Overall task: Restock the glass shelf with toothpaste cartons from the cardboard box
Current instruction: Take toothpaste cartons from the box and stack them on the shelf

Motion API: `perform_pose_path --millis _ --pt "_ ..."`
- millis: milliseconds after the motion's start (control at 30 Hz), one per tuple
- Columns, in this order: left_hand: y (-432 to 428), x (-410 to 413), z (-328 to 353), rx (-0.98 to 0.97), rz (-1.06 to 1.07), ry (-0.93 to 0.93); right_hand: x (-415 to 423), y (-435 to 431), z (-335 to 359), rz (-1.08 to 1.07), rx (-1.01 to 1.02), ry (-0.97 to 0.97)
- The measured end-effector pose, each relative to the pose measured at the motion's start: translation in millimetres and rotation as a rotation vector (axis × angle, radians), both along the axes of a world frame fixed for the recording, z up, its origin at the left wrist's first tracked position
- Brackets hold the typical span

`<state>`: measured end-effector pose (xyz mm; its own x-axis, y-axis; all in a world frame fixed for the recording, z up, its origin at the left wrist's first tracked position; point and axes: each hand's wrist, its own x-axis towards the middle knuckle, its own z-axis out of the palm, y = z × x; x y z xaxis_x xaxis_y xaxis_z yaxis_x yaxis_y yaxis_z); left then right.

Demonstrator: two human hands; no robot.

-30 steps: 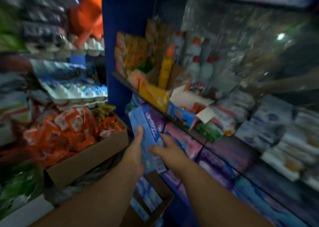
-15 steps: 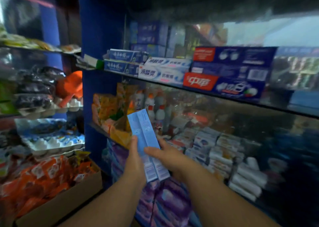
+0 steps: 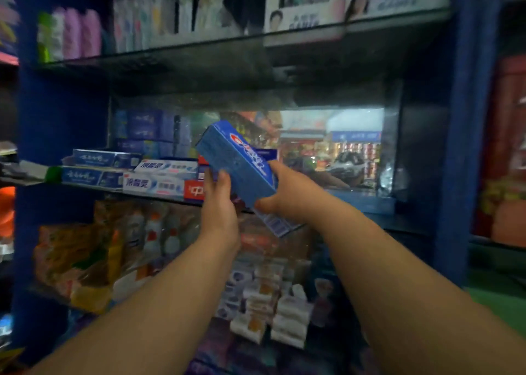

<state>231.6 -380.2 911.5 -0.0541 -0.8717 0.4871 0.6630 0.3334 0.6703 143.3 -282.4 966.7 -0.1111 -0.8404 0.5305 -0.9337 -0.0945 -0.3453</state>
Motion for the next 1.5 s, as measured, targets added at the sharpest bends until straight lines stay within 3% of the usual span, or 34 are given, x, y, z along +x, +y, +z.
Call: perform_pose_path --millis 200,333,433,600,733,867,1167,1300,1500 --pt "24.5 -33.7 33.6 -0.085 0.079 -0.043 -45.2 39.9 24.7 -0.185 0.001 0.159" --pt "29.9 -48.0 45.3 -0.160 0.092 -0.207 -76.8 49.1 30.5 -0.361 0.020 0.291" --pt "34.3 -58.5 44.2 -0.212 0.124 -0.424 -98.5 50.9 30.5 -0.471 0.014 0.423" --pt "26.0 -77.5 38.9 -0.337 0.133 -0.937 -140.1 46.2 9.7 -0.577 0.087 0.537" --pt "17.1 -91.8 36.8 -0.410 0.126 -1.239 -159.0 45.3 -7.1 -0.550 0.258 0.403" --pt "11.4 -99.3 38.7 -0.454 0.145 -1.338 -158.3 43.1 -1.0 -0.498 0.344 0.234" --pt "-14.5 -122.3 40.2 -0.498 0.215 -1.491 -170.2 11.9 -8.8 -0.537 0.289 0.271" --pt "-26.7 -136.2 41.8 -0.515 0.224 -1.525 -174.6 3.0 -10.7 -0.541 0.252 0.168" --pt "-38.0 -149.0 42.7 -0.493 0.205 -1.536 -179.3 -8.2 -11.0 -0.576 0.322 0.219"
